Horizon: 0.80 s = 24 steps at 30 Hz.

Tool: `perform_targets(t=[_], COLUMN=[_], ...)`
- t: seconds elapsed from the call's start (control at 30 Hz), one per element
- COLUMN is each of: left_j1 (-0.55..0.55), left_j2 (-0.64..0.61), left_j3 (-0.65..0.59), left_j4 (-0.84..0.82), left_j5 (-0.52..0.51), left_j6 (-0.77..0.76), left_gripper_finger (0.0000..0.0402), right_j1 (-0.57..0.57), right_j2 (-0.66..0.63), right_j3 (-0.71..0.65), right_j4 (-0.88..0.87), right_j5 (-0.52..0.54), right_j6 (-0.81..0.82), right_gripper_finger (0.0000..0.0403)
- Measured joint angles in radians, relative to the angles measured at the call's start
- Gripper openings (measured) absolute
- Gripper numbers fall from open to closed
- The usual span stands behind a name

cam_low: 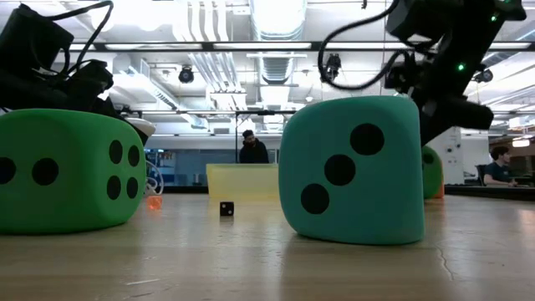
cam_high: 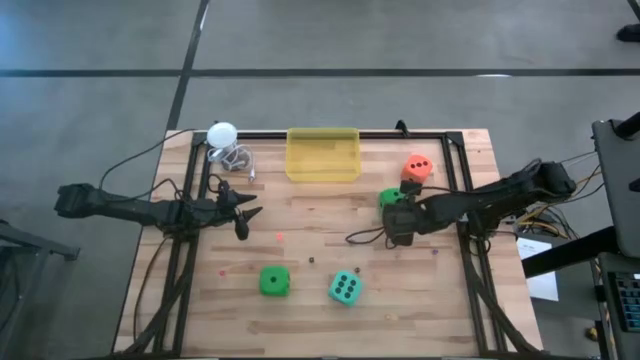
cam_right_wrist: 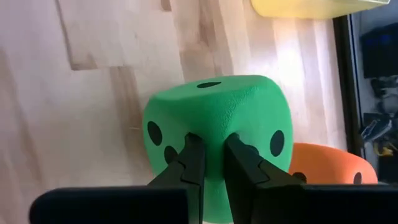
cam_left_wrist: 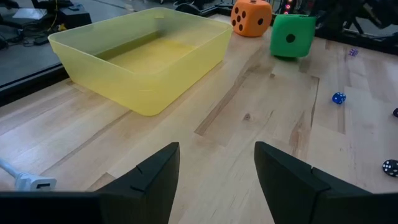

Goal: Pick & Place Dice
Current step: Put the top green large die into the yellow bin

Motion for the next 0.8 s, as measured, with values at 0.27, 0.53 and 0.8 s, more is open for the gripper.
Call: perform_targets(t=[0.27, 0.53, 0.8], left_j1=[0.000, 0.000, 0.000], left_j2=[0.000, 0.000, 0.000], left_j3=[0.000, 0.000, 0.000], left_j4=[0.007, 0.010, 0.010], left_j5=[0.000, 0.000, 0.000], left_j6=[0.000, -0.003, -0.003], left_gripper_finger=[0.0212, 0.0212, 0.0212], right_j1=[0.001, 0.001, 0.000], right_j2=[-0.081, -0.069, -0.056], right_j3=[0.021, 0.132, 0.237], right_j4=[-0.014, -0.091, -0.108], right_j5=[0.020, 0.062, 0.152], right_j6=[-0.008, -0.056, -0.162], right_gripper_finger=[0.0010, 0.0009, 0.0009])
